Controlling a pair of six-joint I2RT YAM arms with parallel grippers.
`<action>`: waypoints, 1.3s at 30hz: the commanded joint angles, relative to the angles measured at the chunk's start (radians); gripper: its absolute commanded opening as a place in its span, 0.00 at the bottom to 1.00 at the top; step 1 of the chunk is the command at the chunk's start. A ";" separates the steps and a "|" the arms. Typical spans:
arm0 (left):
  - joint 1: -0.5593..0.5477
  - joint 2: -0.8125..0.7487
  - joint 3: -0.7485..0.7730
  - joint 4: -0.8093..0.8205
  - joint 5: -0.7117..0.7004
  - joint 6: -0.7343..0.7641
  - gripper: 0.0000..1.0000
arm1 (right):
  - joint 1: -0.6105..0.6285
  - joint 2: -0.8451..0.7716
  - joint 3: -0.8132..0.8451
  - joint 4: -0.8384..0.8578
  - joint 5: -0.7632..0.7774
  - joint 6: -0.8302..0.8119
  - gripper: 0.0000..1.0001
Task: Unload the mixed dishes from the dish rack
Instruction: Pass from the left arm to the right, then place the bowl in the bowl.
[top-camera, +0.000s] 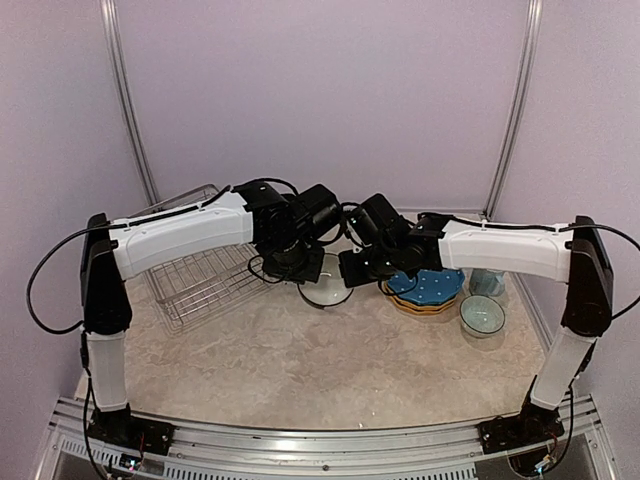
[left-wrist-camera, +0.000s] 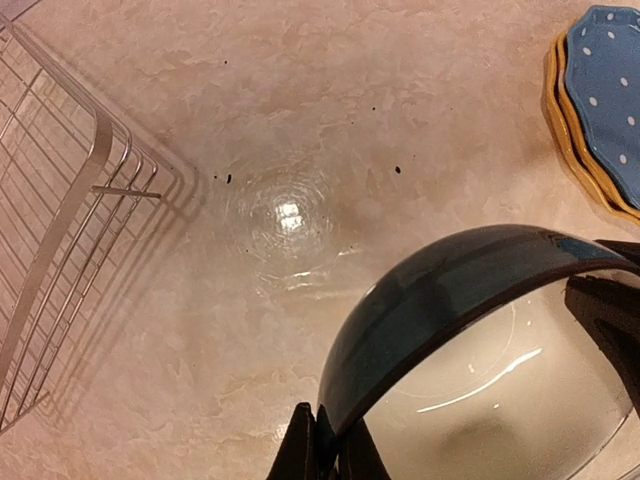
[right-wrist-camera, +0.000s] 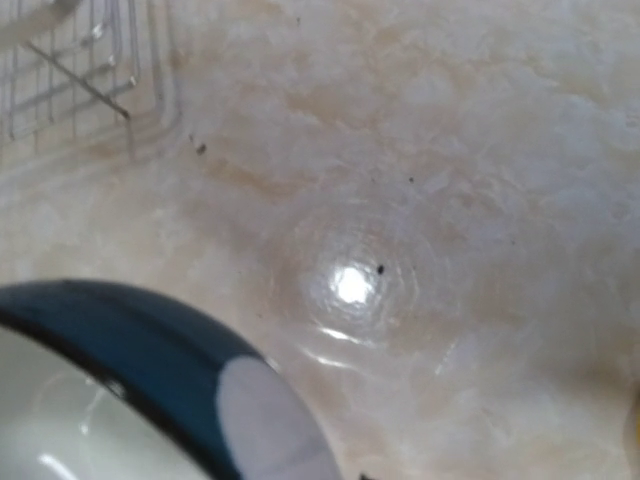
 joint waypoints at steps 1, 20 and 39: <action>-0.008 -0.022 0.008 0.017 -0.017 -0.017 0.00 | 0.007 0.011 0.028 -0.019 0.031 0.041 0.00; 0.051 -0.250 -0.166 0.218 0.130 0.042 0.85 | -0.121 -0.280 -0.223 -0.131 0.141 0.070 0.00; 0.122 -0.426 -0.314 0.334 0.140 0.057 0.93 | -0.680 -0.751 -0.532 -0.374 0.056 0.053 0.00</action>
